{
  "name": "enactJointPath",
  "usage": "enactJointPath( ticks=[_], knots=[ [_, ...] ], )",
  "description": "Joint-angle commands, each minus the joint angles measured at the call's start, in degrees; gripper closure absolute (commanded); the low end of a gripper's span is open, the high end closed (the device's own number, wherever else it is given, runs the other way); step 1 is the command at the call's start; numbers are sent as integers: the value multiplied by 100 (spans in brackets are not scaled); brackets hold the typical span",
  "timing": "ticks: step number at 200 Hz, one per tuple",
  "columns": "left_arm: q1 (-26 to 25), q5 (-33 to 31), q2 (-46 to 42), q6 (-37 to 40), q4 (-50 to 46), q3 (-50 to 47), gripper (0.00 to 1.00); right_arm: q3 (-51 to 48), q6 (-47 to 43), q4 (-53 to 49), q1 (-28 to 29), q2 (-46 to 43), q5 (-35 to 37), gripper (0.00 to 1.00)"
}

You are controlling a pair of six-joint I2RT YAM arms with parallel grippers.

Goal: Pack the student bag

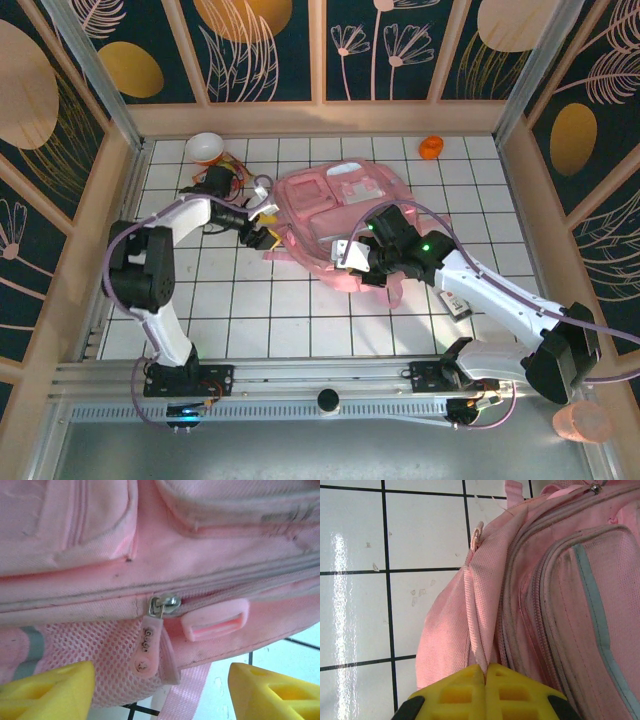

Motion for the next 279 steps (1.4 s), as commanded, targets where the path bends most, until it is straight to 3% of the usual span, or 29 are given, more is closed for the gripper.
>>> enactJointPath(
  ticks=[1,48,130,170,217,279],
  knots=[
    [-11,292,357,866,-1004,417,31,303,132,146,44,-127,-276,100],
    [-36,258,736,967,-1267,930,32,325,205,214,88,-66,-251,100],
    [-291,270,770,1069,-1605,1004,44,386,188,196,96,21,-197,100],
    [-298,633,868,903,-1672,1259,58,358,252,189,97,-24,-153,100],
    [-294,470,821,813,-1657,1179,75,330,301,154,97,-81,-118,100],
    [-293,456,574,595,-1536,1048,79,276,391,202,104,-103,-30,100]
  ],
)
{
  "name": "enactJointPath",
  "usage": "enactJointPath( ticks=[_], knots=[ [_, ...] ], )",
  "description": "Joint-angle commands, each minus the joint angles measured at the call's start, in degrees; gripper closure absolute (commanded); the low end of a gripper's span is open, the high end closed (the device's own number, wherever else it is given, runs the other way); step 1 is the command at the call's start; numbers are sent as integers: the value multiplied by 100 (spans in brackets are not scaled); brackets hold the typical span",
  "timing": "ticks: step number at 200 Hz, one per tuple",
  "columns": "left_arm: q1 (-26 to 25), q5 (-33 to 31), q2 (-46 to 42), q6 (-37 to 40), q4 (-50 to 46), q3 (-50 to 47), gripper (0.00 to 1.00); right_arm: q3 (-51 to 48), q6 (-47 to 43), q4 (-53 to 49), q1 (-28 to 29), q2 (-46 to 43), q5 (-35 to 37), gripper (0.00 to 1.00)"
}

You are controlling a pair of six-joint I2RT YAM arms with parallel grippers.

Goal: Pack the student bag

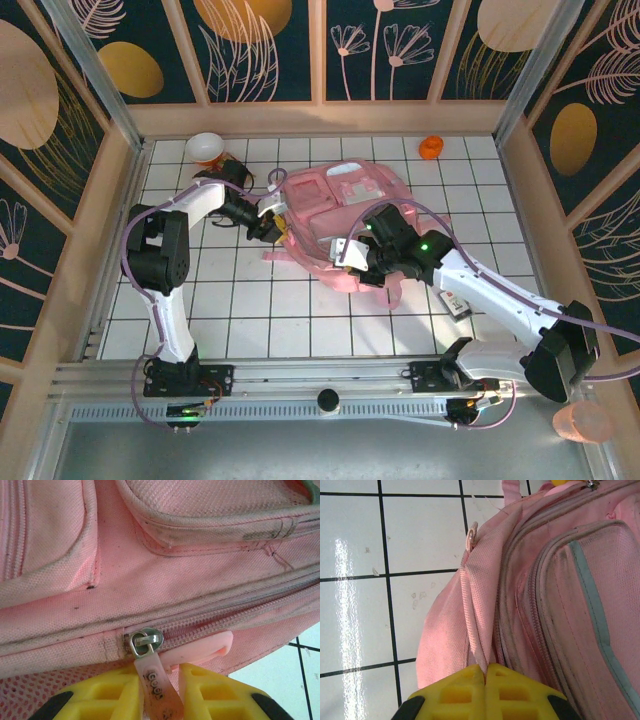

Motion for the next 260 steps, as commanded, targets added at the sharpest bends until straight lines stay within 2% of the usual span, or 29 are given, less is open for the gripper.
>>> enactJointPath(
  ticks=[1,29,50,79,107,137,154,217,260],
  knots=[
    [-6,222,-226,21,-68,-81,79,239,135,199,65,-162,-82,100],
    [-6,165,-317,-56,-25,-100,81,228,150,208,69,-173,-56,100],
    [-7,199,-373,-102,7,-114,75,218,165,218,84,-172,-56,100],
    [-8,266,-345,-139,48,-143,74,214,177,240,91,-155,-57,100],
    [-11,216,-353,-155,59,-169,80,218,185,235,93,-143,-47,100],
    [-6,23,-477,-211,164,-229,95,202,249,296,101,-133,36,100],
    [-28,41,-644,-314,272,-302,100,190,449,445,110,-115,235,100],
    [-308,343,-1361,-647,300,-769,100,-272,1827,1924,128,-274,573,100],
    [-557,660,-1839,-918,335,-986,100,-344,2337,2373,210,-64,974,100]
  ],
)
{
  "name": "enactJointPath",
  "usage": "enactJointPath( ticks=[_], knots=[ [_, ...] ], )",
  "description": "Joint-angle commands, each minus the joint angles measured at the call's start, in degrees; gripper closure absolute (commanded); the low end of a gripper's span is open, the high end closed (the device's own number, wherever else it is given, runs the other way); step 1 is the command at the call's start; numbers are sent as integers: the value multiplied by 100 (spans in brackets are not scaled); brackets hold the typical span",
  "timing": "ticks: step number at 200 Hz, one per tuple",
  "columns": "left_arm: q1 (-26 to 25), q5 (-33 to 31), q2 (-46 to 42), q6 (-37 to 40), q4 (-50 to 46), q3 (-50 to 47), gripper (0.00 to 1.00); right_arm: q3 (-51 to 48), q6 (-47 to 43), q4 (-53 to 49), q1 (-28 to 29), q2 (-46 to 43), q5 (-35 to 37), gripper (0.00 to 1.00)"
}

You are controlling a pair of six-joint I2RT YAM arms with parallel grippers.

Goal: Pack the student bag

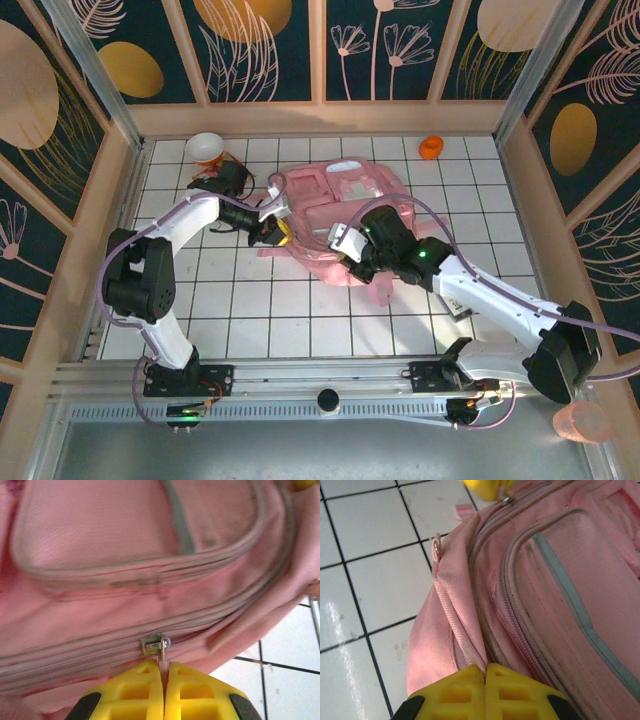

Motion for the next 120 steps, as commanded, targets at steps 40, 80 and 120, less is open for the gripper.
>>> enactJointPath(
  ticks=[40,80,120],
  knots=[
    [-339,1114,-778,-627,183,-179,100,65,534,1368,181,384,586,100],
    [-456,1120,-1237,-1726,1365,-600,100,33,727,1813,182,571,549,100],
    [-456,91,-1721,-3152,2998,-1430,100,-108,2373,2110,177,87,197,69]
  ],
)
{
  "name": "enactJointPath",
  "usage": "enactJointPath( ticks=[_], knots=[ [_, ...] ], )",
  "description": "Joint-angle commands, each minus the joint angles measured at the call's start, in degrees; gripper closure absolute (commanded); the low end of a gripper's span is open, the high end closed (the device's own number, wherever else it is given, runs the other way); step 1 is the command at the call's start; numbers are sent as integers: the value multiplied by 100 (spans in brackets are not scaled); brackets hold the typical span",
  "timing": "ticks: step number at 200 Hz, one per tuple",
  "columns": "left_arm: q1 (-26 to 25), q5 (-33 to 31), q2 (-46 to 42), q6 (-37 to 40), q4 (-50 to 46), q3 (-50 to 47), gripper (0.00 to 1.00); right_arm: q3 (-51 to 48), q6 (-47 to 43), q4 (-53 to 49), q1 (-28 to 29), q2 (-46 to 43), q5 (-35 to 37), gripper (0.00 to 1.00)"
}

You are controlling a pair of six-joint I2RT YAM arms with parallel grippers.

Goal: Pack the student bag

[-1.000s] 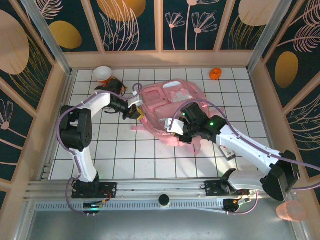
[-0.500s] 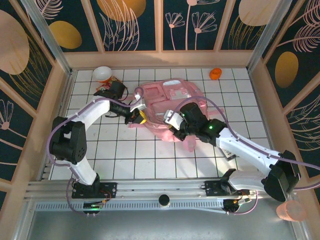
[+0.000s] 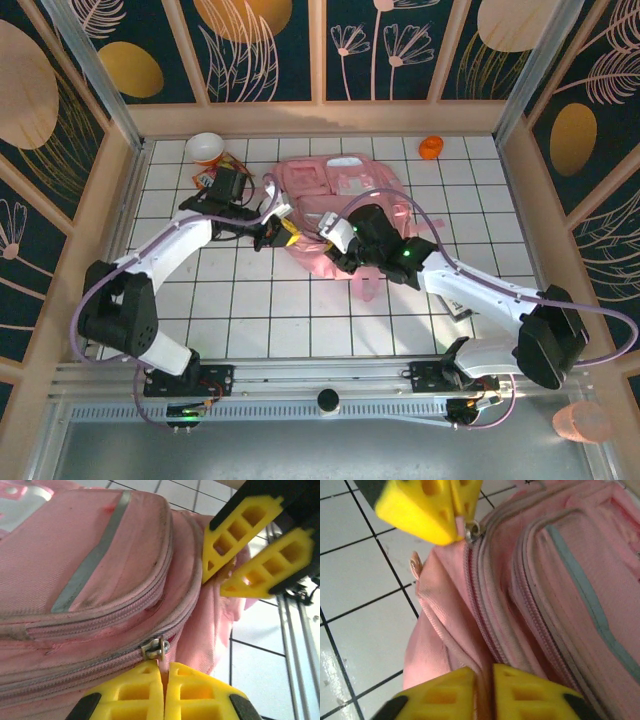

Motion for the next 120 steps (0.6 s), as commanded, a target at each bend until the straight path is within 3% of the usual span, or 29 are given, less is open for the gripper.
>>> enactJointPath(
  ticks=[1,50,84,100,120],
  knots=[
    [-122,31,-412,-1095,1307,-360,100,-93,1365,981,-20,-471,-101,69],
    [-119,-13,-699,-1620,2125,-964,100,-3,4914,388,-139,-1077,-48,58],
    [-120,-40,-758,-1601,2164,-998,100,-65,6935,162,-647,-1014,-1068,57],
    [-122,-74,-793,-1600,2192,-1036,100,-168,7695,27,-864,-991,-1211,57],
    [-122,-56,-805,-1600,2201,-1072,100,-491,8407,424,-1210,-989,-1743,56]
  ],
)
